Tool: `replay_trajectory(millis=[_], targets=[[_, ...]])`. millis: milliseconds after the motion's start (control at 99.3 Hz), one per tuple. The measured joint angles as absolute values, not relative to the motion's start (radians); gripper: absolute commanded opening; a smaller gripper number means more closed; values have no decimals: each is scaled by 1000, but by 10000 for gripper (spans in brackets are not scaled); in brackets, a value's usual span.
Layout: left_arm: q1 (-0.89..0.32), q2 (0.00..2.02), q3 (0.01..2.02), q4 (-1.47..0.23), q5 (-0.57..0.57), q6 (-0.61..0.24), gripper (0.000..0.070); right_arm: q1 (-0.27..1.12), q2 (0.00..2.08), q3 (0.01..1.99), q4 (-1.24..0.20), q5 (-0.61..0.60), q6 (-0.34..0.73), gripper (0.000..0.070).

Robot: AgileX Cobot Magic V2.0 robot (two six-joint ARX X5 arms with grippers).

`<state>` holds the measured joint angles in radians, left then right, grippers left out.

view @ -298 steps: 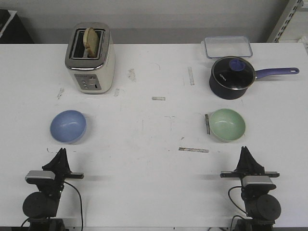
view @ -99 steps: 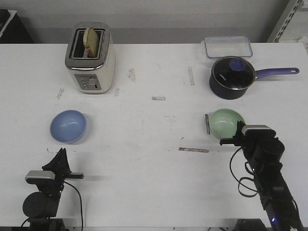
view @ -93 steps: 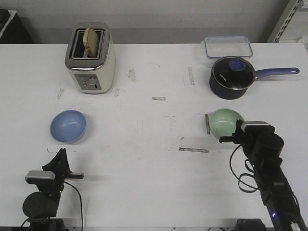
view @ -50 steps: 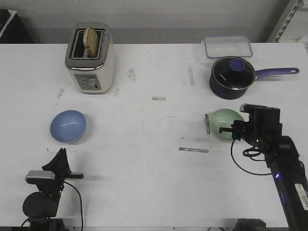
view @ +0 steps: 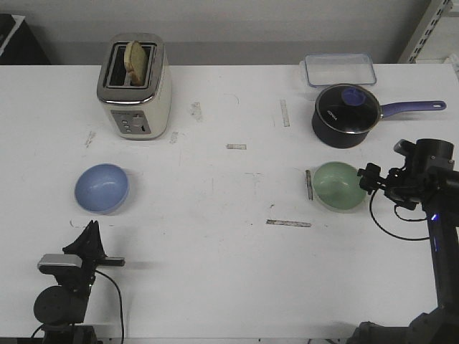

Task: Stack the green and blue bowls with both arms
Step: 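Reach the right gripper forward and grasp the rim of the pale green bowl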

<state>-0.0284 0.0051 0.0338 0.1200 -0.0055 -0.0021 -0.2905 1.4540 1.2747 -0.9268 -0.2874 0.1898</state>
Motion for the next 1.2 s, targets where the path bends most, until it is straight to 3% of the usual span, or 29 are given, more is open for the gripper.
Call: replay_trajectory(millis=[554, 624, 755, 806, 1198], targets=[[-28, 5, 34, 120, -6, -2, 1, -249, 1663, 1275, -868, -289, 184, 466], [-28, 5, 34, 120, -6, -2, 1, -237, 1681, 1275, -862, -288, 184, 384], [-28, 5, 34, 120, -6, -2, 1, -229, 1703, 1275, -847, -288, 184, 77], [-28, 5, 34, 120, -6, -2, 1, -228, 1704, 1275, -833, -288, 184, 0], [-28, 5, 34, 120, -6, -2, 1, -214, 1656, 1275, -820, -270, 181, 0]])
